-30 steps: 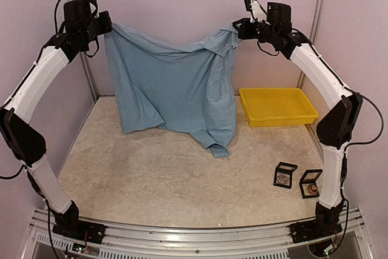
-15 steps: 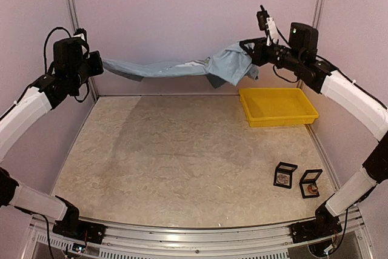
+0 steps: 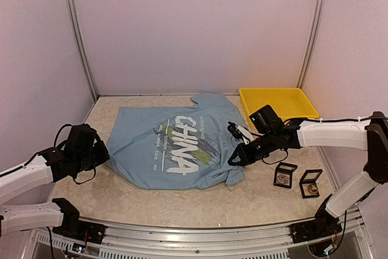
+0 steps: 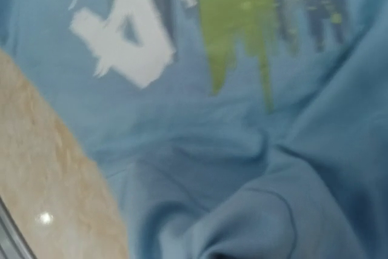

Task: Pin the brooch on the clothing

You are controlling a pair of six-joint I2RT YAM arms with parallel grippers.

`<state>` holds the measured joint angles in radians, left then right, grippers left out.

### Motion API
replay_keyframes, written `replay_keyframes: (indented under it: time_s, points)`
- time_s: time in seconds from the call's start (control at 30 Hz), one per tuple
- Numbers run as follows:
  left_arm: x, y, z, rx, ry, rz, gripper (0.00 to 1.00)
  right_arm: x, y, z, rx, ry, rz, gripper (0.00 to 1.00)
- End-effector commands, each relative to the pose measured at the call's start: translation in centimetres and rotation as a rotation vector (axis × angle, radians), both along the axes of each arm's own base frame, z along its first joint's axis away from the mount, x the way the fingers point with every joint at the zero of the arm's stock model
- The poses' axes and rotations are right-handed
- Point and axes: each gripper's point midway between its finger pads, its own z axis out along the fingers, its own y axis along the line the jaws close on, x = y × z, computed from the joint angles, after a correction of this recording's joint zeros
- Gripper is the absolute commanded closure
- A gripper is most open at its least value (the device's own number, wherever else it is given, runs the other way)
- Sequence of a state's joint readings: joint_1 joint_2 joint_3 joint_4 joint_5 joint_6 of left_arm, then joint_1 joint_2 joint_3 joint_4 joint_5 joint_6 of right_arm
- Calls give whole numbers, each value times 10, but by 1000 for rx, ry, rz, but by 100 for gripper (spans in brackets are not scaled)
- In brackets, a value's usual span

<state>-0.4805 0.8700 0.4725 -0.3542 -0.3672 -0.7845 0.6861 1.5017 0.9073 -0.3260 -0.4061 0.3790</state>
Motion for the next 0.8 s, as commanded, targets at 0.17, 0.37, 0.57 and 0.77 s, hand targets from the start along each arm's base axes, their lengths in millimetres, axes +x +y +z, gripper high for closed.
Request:
replay_keyframes:
  time_s: [0.17, 0.37, 0.57, 0.77]
  points:
    - [-21, 14, -1, -23, 8, 97, 100, -6, -28, 2, -154, 85, -106, 100]
    - [-15, 26, 9, 11, -62, 135, 100, 28, -6, 8, -139, 9, -101, 100]
    - [7, 24, 18, 70, -80, 140, 100, 120, -12, -7, -239, -102, -196, 97]
    - [3, 22, 5, 87, -56, 117, 100, 131, -27, -2, -357, -145, -212, 37]
